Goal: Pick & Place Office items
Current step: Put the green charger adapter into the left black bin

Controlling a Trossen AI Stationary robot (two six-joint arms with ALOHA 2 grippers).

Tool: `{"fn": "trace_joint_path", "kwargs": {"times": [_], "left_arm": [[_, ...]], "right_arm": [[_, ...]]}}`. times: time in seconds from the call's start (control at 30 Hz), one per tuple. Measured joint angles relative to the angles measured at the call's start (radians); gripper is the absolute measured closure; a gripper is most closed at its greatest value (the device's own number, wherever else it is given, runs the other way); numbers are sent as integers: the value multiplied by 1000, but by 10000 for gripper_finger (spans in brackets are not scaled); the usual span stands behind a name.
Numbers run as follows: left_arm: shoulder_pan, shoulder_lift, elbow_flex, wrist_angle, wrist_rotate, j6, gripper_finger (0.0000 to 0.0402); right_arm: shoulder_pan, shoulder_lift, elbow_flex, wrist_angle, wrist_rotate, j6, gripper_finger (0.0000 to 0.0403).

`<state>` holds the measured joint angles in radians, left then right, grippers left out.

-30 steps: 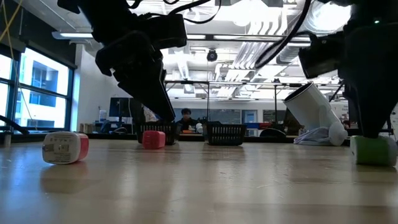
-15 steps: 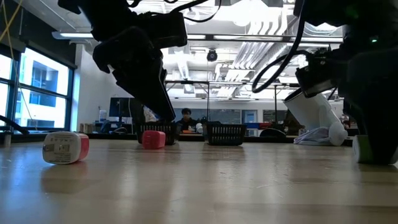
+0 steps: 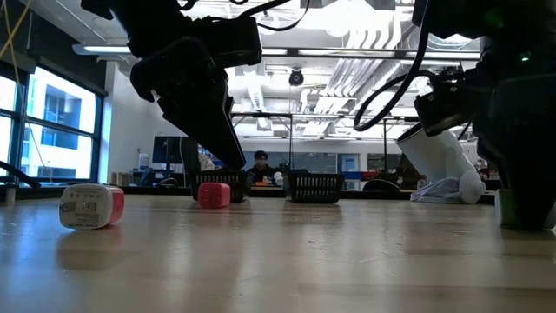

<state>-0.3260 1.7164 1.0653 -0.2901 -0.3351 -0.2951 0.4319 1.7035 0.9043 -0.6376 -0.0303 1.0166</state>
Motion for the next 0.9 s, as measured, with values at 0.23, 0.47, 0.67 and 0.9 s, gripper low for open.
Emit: {"fn": "trace_joint_path", "kwargs": {"times": [0.23, 0.47, 0.67, 0.9], "left_arm": [[0, 0, 0, -1, 0, 0, 231], [0, 0, 0, -2, 0, 0, 231], [0, 0, 0, -5, 0, 0, 231], [0, 0, 0, -32, -1, 0, 231]], "right_arm": [[1, -6, -2, 14, 58, -3, 277], [-10, -44, -3, 41, 209, -34, 277], [-36, -106, -2, 37, 312, -64, 277], [-64, -221, -2, 51, 437, -129, 277]]}}
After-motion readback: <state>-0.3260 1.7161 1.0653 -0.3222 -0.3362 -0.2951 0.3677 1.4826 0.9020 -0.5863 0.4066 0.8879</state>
